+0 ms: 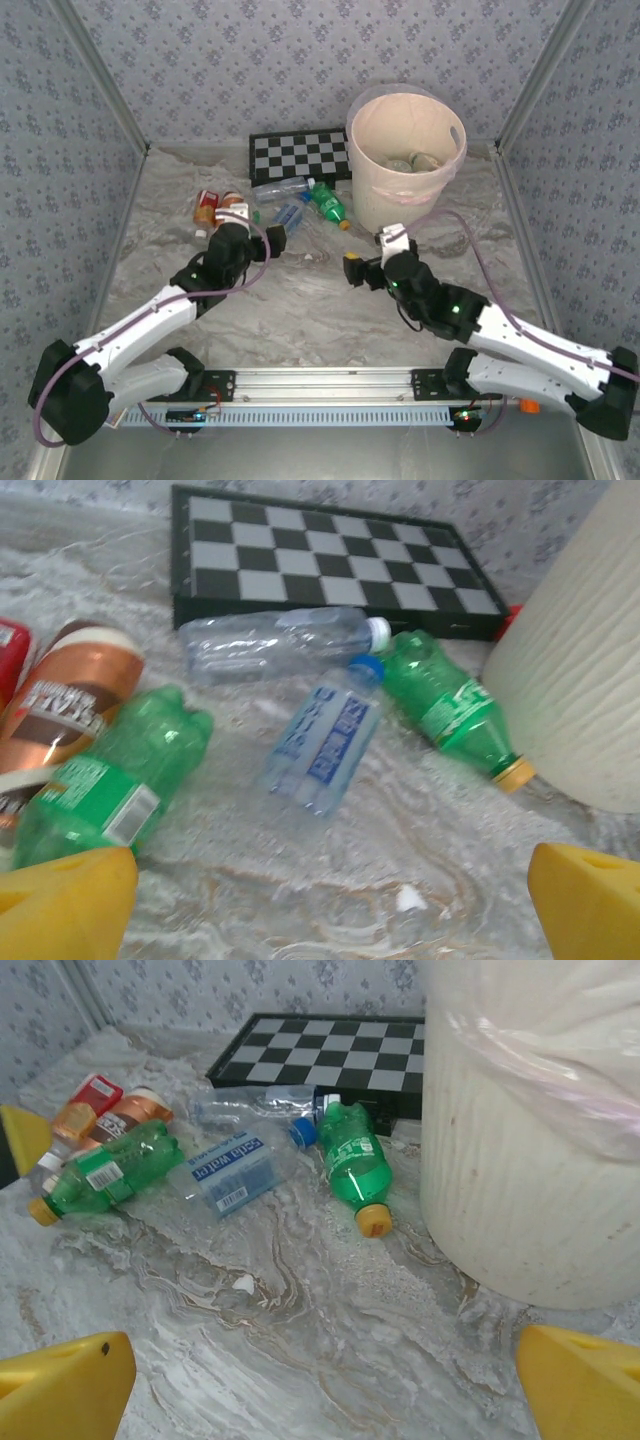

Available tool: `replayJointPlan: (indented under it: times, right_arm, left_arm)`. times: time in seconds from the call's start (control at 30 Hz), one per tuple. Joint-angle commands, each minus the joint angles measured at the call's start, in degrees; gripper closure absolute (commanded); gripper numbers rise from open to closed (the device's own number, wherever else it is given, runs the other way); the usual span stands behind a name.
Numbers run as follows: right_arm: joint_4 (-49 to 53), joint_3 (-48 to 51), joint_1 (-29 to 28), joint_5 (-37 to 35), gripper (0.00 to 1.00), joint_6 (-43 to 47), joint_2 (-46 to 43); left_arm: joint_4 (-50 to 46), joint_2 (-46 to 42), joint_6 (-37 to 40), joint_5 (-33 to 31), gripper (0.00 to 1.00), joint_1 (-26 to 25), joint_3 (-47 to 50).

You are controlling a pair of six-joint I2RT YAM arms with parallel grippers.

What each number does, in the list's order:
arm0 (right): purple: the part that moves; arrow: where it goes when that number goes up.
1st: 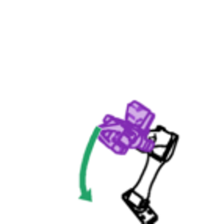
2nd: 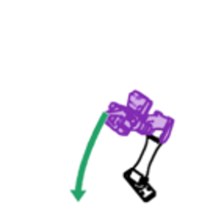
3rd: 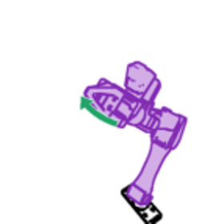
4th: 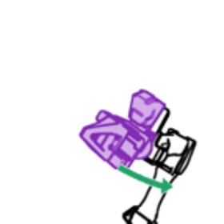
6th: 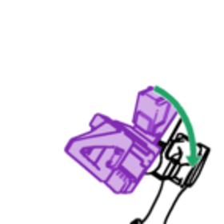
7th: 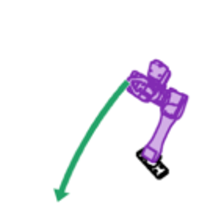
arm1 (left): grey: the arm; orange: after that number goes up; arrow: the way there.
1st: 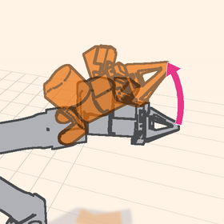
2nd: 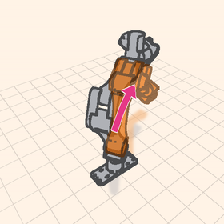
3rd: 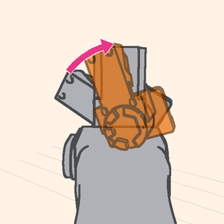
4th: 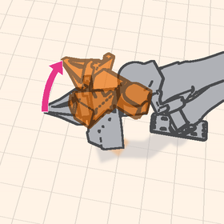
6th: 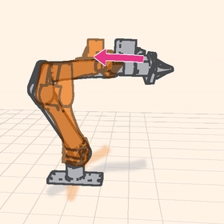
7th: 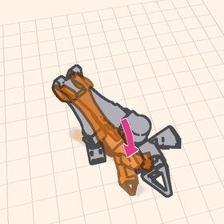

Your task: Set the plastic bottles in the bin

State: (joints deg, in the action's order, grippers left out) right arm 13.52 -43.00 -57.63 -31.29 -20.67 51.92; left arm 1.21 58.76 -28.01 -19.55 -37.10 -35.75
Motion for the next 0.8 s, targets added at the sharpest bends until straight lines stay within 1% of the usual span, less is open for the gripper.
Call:
replayJointPlan:
  times: [0.0,0.1,0.2,0.27,0.33,0.4,0.5,0.6,0.7,0.77]
  right_arm:
    - [0.05,-5.73,0.2,-1.84,0.0,1.63,7.16]
    - [0.65,-10.18,2.19,-1.26,0.0,2.42,14.85]
    - [2.42,-14.87,6.43,4.09,0.0,1.33,21.99]
    - [4.47,-18.94,9.34,8.47,0.06,0.21,27.07]
    - [5.69,-22.59,11.0,10.61,0.12,0.73,32.01]
    - [8.46,-27.23,11.75,10.84,0.14,0.26,36.8]
    - [12.86,-33.7,13.14,11.51,0.2,0.65,45.15]
    - [17.06,-39.89,13.95,10.3,0.25,1.27,52.5]
    - [19.4,-44.16,14.1,8.29,0.26,1.83,58.01]
    - [20.09,-45.85,14.34,8.1,0.26,1.96,60.7]
  left_arm:
    - [5.21,-2.95,-1.02,-2.92,0.0,0.26,2.26]
    - [7.32,-4.98,-0.44,-5.26,0.0,0.28,5.25]
    - [9.3,-6.67,0.48,-6.25,0.0,0.32,7.96]
    - [10.77,-7.29,0.4,-6.35,0.0,0.3,9.61]
    - [11.05,-7.73,-0.69,-4.81,0.0,0.34,10.24]
    - [11.35,-7.81,-1.46,-2.73,0.0,0.32,10.6]
    - [11.33,-7.7,-2.2,-1.38,0.0,0.19,10.74]
    - [11.49,-7.79,-2.99,0.52,0.0,0.19,10.78]
    - [12.38,-7.26,-3.82,4.03,0.0,0.11,10.7]
    - [12.5,-6.55,-4.51,5.05,0.0,0.18,10.46]
